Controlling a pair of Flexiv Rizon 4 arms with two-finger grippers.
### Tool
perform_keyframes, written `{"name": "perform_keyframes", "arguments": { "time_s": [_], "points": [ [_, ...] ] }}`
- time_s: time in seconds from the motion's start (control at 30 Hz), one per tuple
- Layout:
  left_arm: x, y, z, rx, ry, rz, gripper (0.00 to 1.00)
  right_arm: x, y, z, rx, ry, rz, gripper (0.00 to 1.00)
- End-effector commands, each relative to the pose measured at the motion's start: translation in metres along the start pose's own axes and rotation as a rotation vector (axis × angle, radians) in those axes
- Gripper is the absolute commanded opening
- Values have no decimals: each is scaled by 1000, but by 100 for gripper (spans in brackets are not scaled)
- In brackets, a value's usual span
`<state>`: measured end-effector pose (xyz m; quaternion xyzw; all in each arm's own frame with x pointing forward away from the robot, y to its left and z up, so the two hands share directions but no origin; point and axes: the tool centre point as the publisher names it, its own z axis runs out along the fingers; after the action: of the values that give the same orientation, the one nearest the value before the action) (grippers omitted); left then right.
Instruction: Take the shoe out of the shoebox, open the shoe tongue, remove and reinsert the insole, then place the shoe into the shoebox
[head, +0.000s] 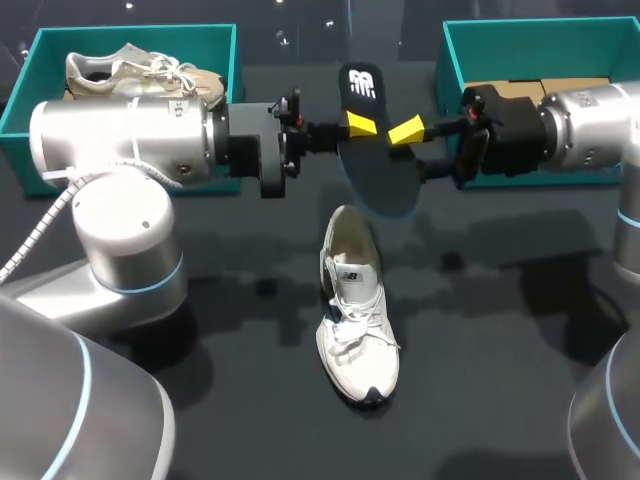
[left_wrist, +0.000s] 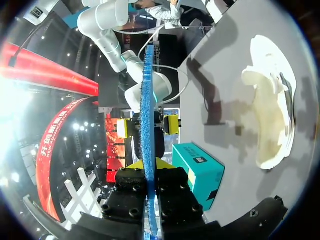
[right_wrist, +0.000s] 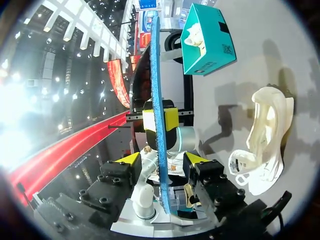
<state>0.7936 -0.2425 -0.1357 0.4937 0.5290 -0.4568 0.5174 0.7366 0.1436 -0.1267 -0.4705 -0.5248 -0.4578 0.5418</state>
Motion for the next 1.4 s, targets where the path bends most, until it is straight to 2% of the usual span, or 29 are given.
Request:
{"name": "perform_keyframes", "arguments": {
  "time_s": [0.03,0.13,0.27,0.57,0.6,0.63,0.67,0.87,0.9,0.93,0.97,1.13,1.2,1.23,1.4],
  "points": [
    [1,0,7,-10,-2,3,0,-1,4,6,6,-4,4,51],
    [1,0,8,-11,-3,4,0,-2,4,8,7,-4,5,48],
    [1,1,9,-16,-2,5,0,-3,4,9,9,-1,5,39],
    [0,1,11,-26,-1,7,0,-5,3,12,10,8,5,34],
    [0,1,11,-26,-1,6,0,-5,4,12,10,9,5,27],
    [0,1,11,-26,-1,5,0,-5,4,12,10,10,5,16],
    [0,1,11,-26,-2,4,0,-5,4,13,10,10,5,0],
    [1,0,11,-33,-6,-10,0,-5,6,13,4,10,0,0],
    [1,0,9,-31,-6,-18,10,-5,6,13,2,10,-1,0],
    [1,0,7,-31,-6,-27,50,-5,6,12,1,11,-5,0],
    [1,-1,5,-30,-4,-33,100,-6,6,11,-1,14,-9,0],
    [3,-7,-22,-43,52,-87,100,-8,9,4,-8,14,-29,0],
    [6,-8,-37,-41,129,-90,100,-8,9,1,-12,15,-41,0],
    [8,-9,-45,-71,170,-57,100,-8,10,-1,-14,17,-48,0],
    [8,-9,-45,-71,170,-57,100,-9,14,-5,-20,29,-52,0]
  ]
}}
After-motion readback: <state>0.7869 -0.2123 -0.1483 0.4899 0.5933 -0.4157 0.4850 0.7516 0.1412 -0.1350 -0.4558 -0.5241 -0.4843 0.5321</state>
